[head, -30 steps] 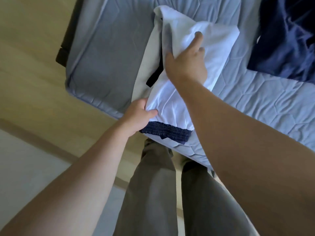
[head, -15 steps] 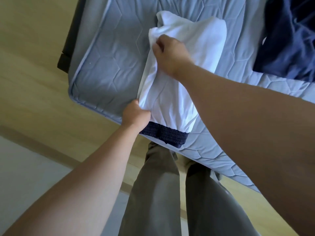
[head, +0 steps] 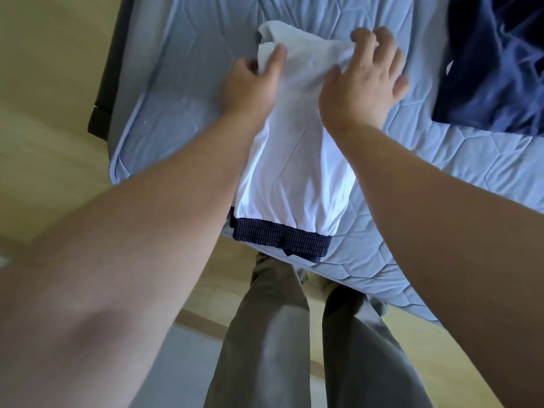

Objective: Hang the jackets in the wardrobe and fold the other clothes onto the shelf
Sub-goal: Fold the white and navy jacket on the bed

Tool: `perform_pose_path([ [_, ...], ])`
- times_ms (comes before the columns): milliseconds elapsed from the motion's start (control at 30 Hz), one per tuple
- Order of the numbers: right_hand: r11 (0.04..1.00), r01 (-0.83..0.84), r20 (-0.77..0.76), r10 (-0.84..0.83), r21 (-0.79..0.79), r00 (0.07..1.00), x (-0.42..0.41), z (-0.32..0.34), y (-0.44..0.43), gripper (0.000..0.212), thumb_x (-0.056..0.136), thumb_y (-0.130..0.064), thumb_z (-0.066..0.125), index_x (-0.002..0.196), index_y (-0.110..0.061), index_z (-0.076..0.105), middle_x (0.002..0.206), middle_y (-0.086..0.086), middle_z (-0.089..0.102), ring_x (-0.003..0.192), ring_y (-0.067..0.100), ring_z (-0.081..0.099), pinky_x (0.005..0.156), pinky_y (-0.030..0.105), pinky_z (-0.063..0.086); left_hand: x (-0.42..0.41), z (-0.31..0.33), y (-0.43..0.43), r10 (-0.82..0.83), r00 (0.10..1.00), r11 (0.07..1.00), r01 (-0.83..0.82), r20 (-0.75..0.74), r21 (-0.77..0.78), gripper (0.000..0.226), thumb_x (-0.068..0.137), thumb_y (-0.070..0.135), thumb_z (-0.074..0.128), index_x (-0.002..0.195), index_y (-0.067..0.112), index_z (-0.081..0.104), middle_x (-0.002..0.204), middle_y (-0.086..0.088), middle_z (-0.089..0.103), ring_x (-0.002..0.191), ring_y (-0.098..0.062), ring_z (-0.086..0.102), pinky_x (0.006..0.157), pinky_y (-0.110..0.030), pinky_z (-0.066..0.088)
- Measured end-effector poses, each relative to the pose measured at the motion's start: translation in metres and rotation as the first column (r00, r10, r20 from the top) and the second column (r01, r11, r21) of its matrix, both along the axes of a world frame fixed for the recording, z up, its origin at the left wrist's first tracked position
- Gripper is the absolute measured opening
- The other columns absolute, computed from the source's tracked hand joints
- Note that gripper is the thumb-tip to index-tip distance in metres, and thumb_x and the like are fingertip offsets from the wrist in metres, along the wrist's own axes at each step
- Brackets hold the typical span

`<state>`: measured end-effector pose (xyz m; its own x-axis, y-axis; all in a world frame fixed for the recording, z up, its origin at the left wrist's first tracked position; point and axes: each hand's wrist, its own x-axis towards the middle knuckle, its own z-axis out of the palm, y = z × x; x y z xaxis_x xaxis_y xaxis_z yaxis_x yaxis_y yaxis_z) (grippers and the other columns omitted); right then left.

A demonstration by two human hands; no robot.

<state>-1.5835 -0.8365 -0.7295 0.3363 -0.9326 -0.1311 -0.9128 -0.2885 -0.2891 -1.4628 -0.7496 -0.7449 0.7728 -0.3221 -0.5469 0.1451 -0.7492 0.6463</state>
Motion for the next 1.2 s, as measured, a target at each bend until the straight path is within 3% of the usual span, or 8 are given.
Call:
perform_pose_path([
  [133, 0.993, 0.080, -0.005, -0.079, 0.083, 0.997, -0.018, -0.012, -0.008, 0.059, 0.090, -0.038, 0.047, 0.148, -0.033, 0.038, 0.161, -0.003, 0.026, 0.144, 0.020, 0.028, 0.106, 0.044, 0.026, 0.025, 0.008, -0.033, 0.001, 0.998, 1.000, 0.000, -0.064, 0.015, 0.039, 0.082, 0.047, 0.067, 0.090, 0.010, 0.076, 0.100, -0.014, 0.075, 0.096, -0.032, 0.072, 0.080, -0.042, 0.057],
  [267, 0.977, 0.166, 0.036, -0.172, 0.135, 0.984, -0.018, -0.019, -0.016, 0.060, 0.092, -0.050, 0.044, 0.150, -0.035, 0.037, 0.162, 0.001, 0.024, 0.144, 0.023, 0.028, 0.107, 0.046, 0.028, 0.029, 0.022, -0.034, 0.136, 0.833, 0.906, -0.324, -0.537, -0.272, 0.016, 0.079, 0.021, 0.065, 0.069, 0.010, 0.071, 0.078, -0.014, 0.069, 0.070, -0.030, 0.068, 0.068, -0.038, 0.053],
  [400, 0.940, 0.243, 0.121, -0.278, 0.240, 0.953, -0.019, -0.020, -0.018, 0.061, 0.094, -0.057, 0.040, 0.153, -0.040, 0.033, 0.165, 0.002, 0.017, 0.144, 0.026, 0.030, 0.109, 0.046, 0.028, 0.029, 0.023, -0.031, 0.119, 0.711, 0.817, -0.467, -0.694, -0.338, 0.022, 0.090, 0.012, 0.050, 0.104, -0.001, 0.061, 0.107, -0.025, 0.060, 0.092, -0.038, 0.062, 0.090, -0.051, 0.051],
  [533, 0.912, 0.184, 0.241, -0.284, 0.366, 0.928, -0.025, -0.018, -0.016, 0.059, 0.103, -0.051, 0.037, 0.159, -0.036, 0.024, 0.166, 0.009, 0.010, 0.146, 0.029, 0.030, 0.119, 0.042, 0.026, 0.035, 0.020, -0.023, 0.132, 0.816, 0.861, -0.375, -0.562, -0.342, 0.026, 0.097, 0.022, 0.060, 0.108, 0.000, 0.068, 0.112, -0.023, 0.070, 0.101, -0.036, 0.070, 0.093, -0.046, 0.056],
  [633, 0.891, 0.168, 0.222, -0.281, 0.422, 0.933, -0.030, -0.019, -0.015, 0.058, 0.104, -0.051, 0.032, 0.159, -0.043, 0.017, 0.167, 0.008, 0.005, 0.147, 0.030, 0.027, 0.119, 0.044, 0.026, 0.036, 0.012, -0.026, 0.091, 0.990, 0.950, -0.120, -0.111, -0.290, 0.025, 0.097, 0.024, 0.062, 0.074, 0.020, 0.054, 0.071, 0.001, 0.054, 0.065, -0.006, 0.049, 0.066, -0.023, 0.040],
  [767, 0.921, 0.106, 0.089, -0.150, 0.374, 0.985, -0.031, -0.027, -0.009, 0.060, 0.102, -0.057, 0.026, 0.158, -0.049, 0.004, 0.167, 0.007, 0.003, 0.141, 0.034, 0.034, 0.108, 0.049, 0.034, 0.042, -0.013, -0.036, 0.102, 0.984, 0.986, -0.080, 0.149, -0.146, 0.034, 0.100, 0.028, 0.058, 0.067, 0.027, 0.047, 0.060, 0.016, 0.044, 0.051, 0.003, 0.037, 0.056, -0.018, 0.034],
  [1033, 0.950, 0.053, -0.036, -0.044, 0.306, 0.998, -0.033, -0.056, -0.015, 0.065, 0.103, -0.055, 0.032, 0.159, -0.045, 0.001, 0.165, 0.012, 0.008, 0.137, 0.034, 0.034, 0.109, 0.049, 0.040, 0.037, -0.060, -0.037, -0.013, 0.964, 0.992, -0.021, 0.266, 0.124, 0.039, 0.097, 0.058, 0.050, 0.074, 0.028, 0.038, 0.077, 0.011, 0.056, 0.080, -0.017, 0.061, 0.079, -0.033, 0.048],
  [1200, 0.874, 0.142, 0.377, -0.340, 0.464, 0.861, -0.055, -0.043, -0.010, 0.090, 0.089, -0.055, 0.062, 0.159, -0.041, 0.008, 0.160, 0.003, 0.025, 0.136, 0.016, 0.044, 0.099, 0.020, 0.043, 0.000, -0.034, 0.017, -0.078, 0.993, 0.994, 0.071, 0.091, 0.078, 0.046, 0.076, 0.075, 0.062, 0.086, 0.030, 0.055, 0.082, 0.019, 0.063, 0.070, 0.007, 0.061, 0.061, -0.011, 0.043],
])
